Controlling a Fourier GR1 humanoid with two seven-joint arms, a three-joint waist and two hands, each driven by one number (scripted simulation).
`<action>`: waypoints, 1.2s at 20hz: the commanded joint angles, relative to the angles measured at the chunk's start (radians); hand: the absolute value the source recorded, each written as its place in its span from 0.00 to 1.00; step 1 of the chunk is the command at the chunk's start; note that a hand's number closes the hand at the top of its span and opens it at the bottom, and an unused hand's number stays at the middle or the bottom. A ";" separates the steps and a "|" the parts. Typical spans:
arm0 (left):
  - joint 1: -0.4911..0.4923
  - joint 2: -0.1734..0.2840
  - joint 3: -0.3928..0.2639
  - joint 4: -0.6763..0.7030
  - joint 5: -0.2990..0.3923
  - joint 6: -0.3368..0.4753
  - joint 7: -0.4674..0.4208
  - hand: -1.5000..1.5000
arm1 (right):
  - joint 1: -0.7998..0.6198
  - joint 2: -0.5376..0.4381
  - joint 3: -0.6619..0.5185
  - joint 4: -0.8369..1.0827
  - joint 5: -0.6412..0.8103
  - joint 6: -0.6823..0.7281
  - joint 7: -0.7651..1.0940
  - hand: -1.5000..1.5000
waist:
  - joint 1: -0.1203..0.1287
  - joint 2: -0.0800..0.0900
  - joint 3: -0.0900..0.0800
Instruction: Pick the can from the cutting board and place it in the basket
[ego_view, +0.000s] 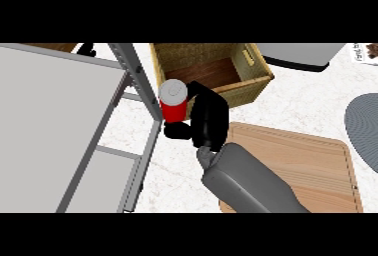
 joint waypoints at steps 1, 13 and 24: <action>0.010 -0.053 -0.039 0.009 0.018 -0.024 0.012 0.50 | -0.131 0.003 -0.009 0.025 0.027 -0.154 0.074 1.00 | 0.003 -0.008 -0.007; 0.023 -0.060 -0.035 0.030 -0.012 -0.014 0.004 0.50 | -0.459 0.003 -0.119 0.247 0.090 -0.185 0.226 1.00 | -0.021 -0.021 -0.014; 0.050 -0.051 -0.011 0.017 -0.014 -0.020 0.007 0.50 | -0.718 0.003 -0.267 0.525 0.155 -0.195 0.303 1.00 | -0.049 -0.015 -0.016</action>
